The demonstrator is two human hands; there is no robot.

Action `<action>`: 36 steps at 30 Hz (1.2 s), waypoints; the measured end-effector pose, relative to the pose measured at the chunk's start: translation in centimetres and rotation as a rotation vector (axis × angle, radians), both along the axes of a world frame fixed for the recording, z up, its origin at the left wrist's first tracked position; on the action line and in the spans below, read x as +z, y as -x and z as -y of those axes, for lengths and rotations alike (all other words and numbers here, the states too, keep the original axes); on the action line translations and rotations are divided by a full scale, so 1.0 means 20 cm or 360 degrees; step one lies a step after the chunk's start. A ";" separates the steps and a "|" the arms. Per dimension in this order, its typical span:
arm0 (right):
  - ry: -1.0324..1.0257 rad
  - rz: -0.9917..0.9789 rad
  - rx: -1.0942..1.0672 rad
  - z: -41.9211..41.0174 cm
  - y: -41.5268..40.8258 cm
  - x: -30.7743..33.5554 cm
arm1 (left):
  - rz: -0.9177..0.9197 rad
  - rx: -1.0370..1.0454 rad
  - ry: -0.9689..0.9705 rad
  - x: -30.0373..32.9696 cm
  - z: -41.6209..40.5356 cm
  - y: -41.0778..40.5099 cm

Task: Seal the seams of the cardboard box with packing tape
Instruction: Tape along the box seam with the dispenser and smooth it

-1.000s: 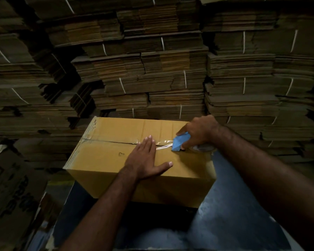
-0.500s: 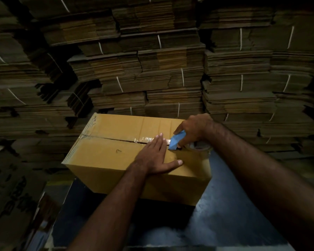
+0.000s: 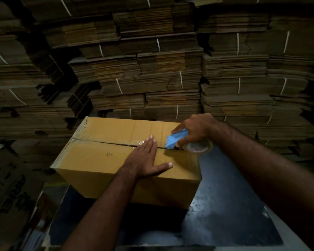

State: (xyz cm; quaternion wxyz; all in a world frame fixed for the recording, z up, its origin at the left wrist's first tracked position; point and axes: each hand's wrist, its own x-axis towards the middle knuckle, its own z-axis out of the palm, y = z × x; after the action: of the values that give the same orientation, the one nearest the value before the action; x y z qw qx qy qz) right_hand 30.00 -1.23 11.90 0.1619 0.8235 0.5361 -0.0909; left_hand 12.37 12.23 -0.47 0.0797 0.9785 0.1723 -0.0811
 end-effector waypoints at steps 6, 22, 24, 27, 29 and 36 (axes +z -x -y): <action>0.0114 0.0099 -0.0009 0.02 0.02 0.03 | -0.0008 0.0035 0.0012 -0.01 0.00 0.01; 0.0063 0.0084 -0.0020 -0.04 -0.03 -0.02 | -0.0027 0.0059 0.0013 0.03 0.09 -0.12; 0.0023 0.0069 -0.0024 -0.09 -0.01 -0.02 | -0.0038 0.0091 -0.0008 0.04 0.04 -0.10; -0.0035 0.0133 0.0021 -0.13 0.01 -0.06 | -0.0005 0.0095 -0.0054 0.03 0.02 -0.09; -0.0083 0.0139 0.0028 -0.11 -0.01 -0.08 | 0.0060 0.0050 -0.0028 0.02 0.05 -0.12; -0.0121 -0.0041 0.0023 -0.04 -0.14 -0.06 | 0.0057 0.0083 0.0034 0.00 0.07 -0.16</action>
State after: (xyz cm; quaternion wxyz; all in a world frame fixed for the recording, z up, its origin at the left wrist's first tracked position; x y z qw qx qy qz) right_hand 32.85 -0.51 10.68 0.1243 0.8238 0.5472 -0.0800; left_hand 15.59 10.89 -0.56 0.0952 0.9740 0.1955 -0.0633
